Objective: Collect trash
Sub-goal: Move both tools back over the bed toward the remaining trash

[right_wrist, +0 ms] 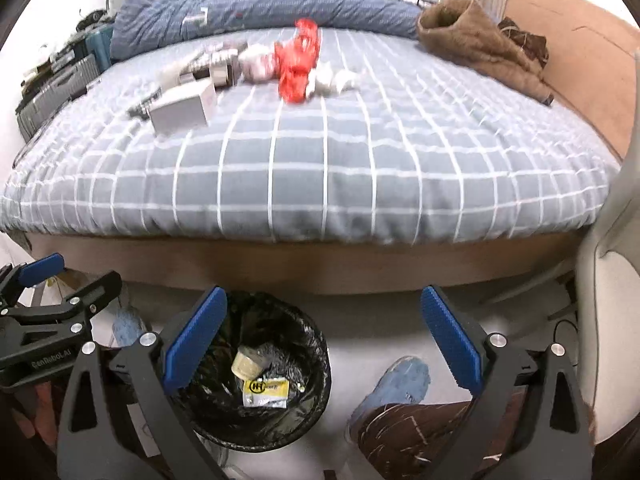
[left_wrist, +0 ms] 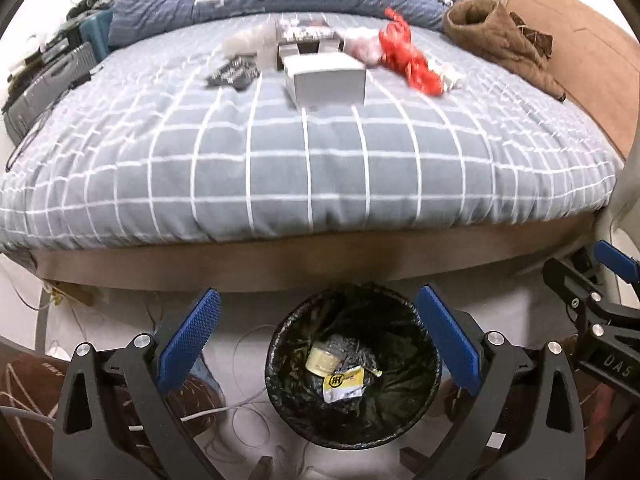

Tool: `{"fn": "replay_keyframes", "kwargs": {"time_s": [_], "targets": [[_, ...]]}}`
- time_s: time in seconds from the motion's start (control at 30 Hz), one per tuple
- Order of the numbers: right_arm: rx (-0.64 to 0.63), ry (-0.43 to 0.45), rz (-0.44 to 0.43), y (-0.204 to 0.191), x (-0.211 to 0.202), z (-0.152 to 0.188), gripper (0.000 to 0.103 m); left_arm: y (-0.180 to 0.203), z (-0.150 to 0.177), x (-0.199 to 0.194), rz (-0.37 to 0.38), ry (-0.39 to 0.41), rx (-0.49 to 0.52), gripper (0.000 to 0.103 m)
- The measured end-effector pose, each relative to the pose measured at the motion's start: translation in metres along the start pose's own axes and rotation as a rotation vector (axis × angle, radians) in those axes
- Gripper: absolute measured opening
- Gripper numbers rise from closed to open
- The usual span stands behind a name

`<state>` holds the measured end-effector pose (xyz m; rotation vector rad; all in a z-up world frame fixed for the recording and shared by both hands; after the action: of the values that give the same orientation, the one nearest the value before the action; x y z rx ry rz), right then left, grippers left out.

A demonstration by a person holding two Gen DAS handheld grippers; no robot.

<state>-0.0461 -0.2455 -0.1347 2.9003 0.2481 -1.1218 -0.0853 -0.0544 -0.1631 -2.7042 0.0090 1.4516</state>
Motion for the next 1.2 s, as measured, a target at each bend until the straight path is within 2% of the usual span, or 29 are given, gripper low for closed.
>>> {"fn": "replay_keyframes", "kwargs": {"time_s": [0.33,0.57,0.87,1.2], "targets": [[-0.025,0.065,-0.016,-0.007,-0.033,-0.028,0.094,-0.01,-0.026,-0.042,-0.014,0.056,-0.017,0.097],[-0.013,0.082,-0.022,-0.004,-0.043,-0.046,0.094,-0.012,-0.044,-0.054,-0.022,0.074,-0.023,0.097],[0.001,0.08,-0.021,0.009,-0.032,-0.076,0.094,-0.012,-0.078,-0.046,-0.032,0.069,-0.039,0.097],[0.005,0.071,-0.023,0.028,0.015,-0.13,0.094,0.001,-0.128,-0.007,-0.026,0.053,-0.051,0.097]]}}
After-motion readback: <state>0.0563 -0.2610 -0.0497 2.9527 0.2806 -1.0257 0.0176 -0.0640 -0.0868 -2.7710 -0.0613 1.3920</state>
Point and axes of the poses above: each gripper's, at about its wrist camera, not at the fingertips, and x roughly the way its jaws point, y to its right, z to its underside, the point moved 9 cm from there along x, roughly the way its jaws point, and after that the axes turned 6 degrees about -z, right-handed, at the moved point
